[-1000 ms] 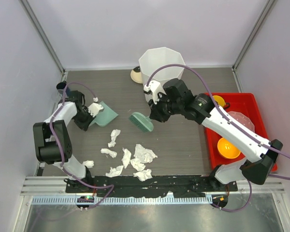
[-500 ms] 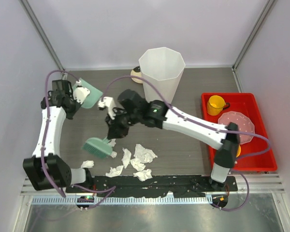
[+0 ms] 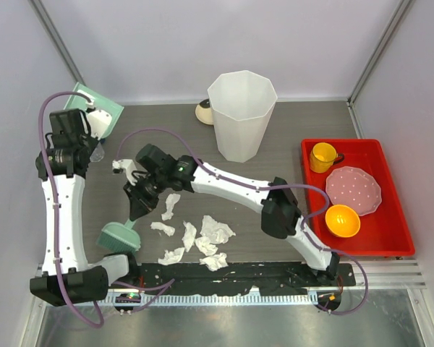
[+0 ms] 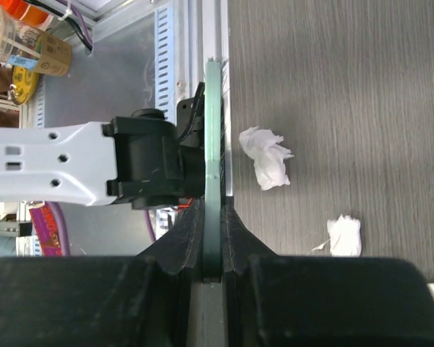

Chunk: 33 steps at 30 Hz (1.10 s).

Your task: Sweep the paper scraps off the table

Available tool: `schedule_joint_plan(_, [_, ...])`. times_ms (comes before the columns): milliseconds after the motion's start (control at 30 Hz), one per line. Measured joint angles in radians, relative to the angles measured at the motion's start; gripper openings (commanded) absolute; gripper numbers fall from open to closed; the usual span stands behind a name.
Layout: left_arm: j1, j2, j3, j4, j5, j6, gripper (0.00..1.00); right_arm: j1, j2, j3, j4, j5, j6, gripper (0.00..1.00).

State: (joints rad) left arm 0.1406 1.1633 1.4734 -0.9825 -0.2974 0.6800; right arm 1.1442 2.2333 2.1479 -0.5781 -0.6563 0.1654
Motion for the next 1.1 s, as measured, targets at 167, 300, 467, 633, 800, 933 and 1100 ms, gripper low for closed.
schedule_joint_plan(167, [0.0, 0.0, 0.002, -0.031, -0.005, 0.002, 0.0, -0.015, 0.106, 0.1, -0.017, 0.017, 0.008, 0.01])
schedule_joint_plan(300, [0.0, 0.0, -0.005, -0.036, -0.012, 0.008, 0.0, -0.056, 0.122, 0.09, -0.067, 0.093, -0.003, 0.01])
schedule_joint_plan(467, [0.0, 0.0, -0.022, -0.048, -0.013, 0.009, 0.0, -0.156, 0.074, -0.001, -0.077, 0.167, -0.016, 0.01])
schedule_joint_plan(633, [0.0, 0.0, -0.035, -0.05, 0.003, 0.016, 0.0, -0.242, -0.017, -0.084, -0.115, 0.243, -0.046, 0.01])
schedule_joint_plan(800, [0.0, 0.0, -0.095, -0.051, 0.029, 0.03, 0.0, -0.253, -0.116, -0.089, -0.162, 0.279, -0.113, 0.01])
schedule_joint_plan(933, [0.0, 0.009, -0.17, -0.045, 0.036, 0.035, 0.0, -0.207, -0.206, -0.089, -0.179, 0.269, -0.176, 0.01])
schedule_joint_plan(1100, [0.0, 0.03, -0.235, -0.029, 0.028, 0.035, 0.0, -0.088, -0.36, -0.132, -0.202, 0.208, -0.273, 0.01])
